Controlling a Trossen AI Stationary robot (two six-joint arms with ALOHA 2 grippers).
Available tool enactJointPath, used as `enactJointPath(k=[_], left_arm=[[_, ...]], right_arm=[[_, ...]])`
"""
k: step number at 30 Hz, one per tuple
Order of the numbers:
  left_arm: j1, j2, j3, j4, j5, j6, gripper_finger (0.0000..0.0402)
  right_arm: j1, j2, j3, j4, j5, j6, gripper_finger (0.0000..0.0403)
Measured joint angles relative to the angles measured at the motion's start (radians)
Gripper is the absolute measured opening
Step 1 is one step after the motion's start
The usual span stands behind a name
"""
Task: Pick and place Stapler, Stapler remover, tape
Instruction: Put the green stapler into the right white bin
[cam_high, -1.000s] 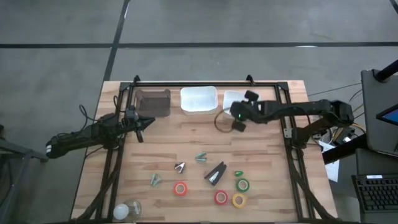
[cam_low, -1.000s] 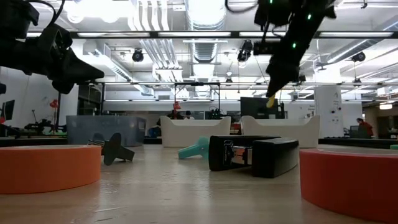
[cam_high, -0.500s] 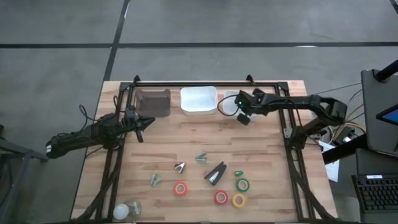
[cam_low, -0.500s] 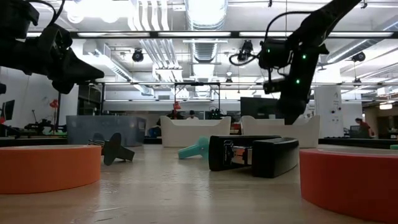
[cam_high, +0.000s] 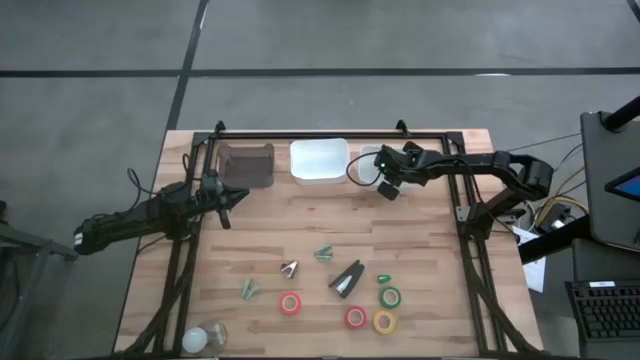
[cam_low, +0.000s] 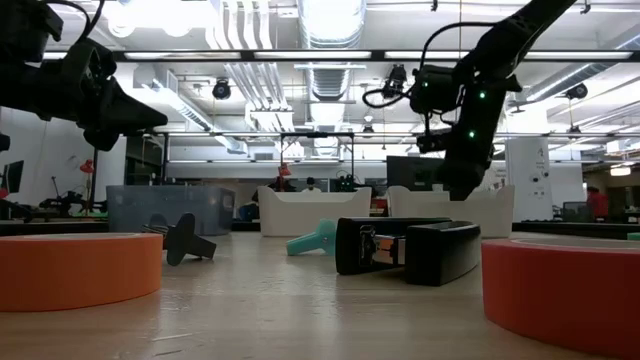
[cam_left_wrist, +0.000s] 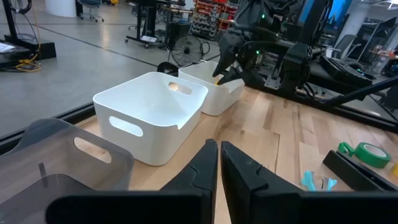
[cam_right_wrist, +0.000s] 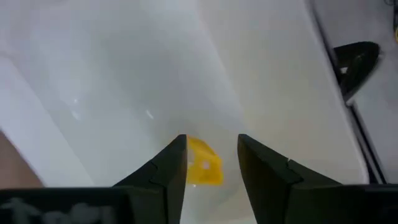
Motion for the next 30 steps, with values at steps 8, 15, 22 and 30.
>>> enactJointPath(k=[8,15,22,30], left_arm=[[0.0,0.0,0.0,0.0,0.0,0.0,0.0023],[0.0,0.0,0.0,0.0,0.0,0.0,0.0026],[0.0,0.0,0.0,0.0,0.0,0.0,0.0024],[0.0,0.0,0.0,0.0,0.0,0.0,0.0023]], right_arm=[[0.003,-0.057,0.01,-0.001,-0.002,0.013,0.0202],[0.048,-0.132,0.021,0.017,-0.123,0.072,0.0238],[0.17,-0.18,0.019,0.111,-0.3,0.079,0.0257],[0.393,-0.127,0.019,0.291,-0.37,0.0,0.0251]])
